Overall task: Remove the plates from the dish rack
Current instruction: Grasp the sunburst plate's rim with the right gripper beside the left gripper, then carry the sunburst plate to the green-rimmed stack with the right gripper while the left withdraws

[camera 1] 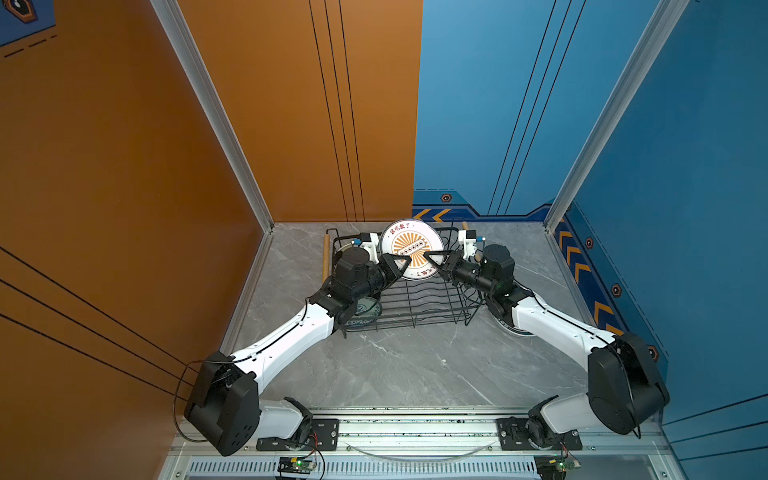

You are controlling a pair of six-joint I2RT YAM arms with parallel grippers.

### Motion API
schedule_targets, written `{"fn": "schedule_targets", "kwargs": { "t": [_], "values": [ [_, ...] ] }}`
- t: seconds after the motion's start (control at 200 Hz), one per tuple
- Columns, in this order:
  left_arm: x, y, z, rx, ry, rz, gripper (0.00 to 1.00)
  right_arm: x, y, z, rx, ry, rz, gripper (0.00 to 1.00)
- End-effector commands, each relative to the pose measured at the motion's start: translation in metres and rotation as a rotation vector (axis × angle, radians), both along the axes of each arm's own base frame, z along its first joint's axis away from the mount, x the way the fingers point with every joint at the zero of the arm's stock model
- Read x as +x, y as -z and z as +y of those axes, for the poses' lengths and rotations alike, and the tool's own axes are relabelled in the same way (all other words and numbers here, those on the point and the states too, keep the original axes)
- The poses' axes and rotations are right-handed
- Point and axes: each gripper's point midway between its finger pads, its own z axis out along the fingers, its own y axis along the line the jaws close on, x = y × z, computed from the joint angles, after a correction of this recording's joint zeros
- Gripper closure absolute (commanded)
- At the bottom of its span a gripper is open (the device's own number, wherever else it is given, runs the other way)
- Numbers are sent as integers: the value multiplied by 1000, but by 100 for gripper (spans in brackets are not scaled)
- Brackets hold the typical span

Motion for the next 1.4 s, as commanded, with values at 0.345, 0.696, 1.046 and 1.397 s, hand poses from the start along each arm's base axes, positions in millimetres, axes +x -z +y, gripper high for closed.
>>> {"fn": "schedule_targets", "kwargs": {
  "t": [0.345, 0.696, 1.046, 1.397],
  "values": [
    [-13, 0, -6, 110, 114, -72, 36, 4, -20, 2, 5, -41, -73, 100],
    [-21, 6, 67, 459, 12, -96, 2, 15, -69, -73, -179, 89, -157, 100],
    [-34, 9, 133, 811, -135, -156, 2, -24, -34, -256, -644, 576, 21, 100],
    [-43, 18, 144, 889, -129, -156, 2, -66, 64, -336, -769, 735, 321, 100]
  ]
}}
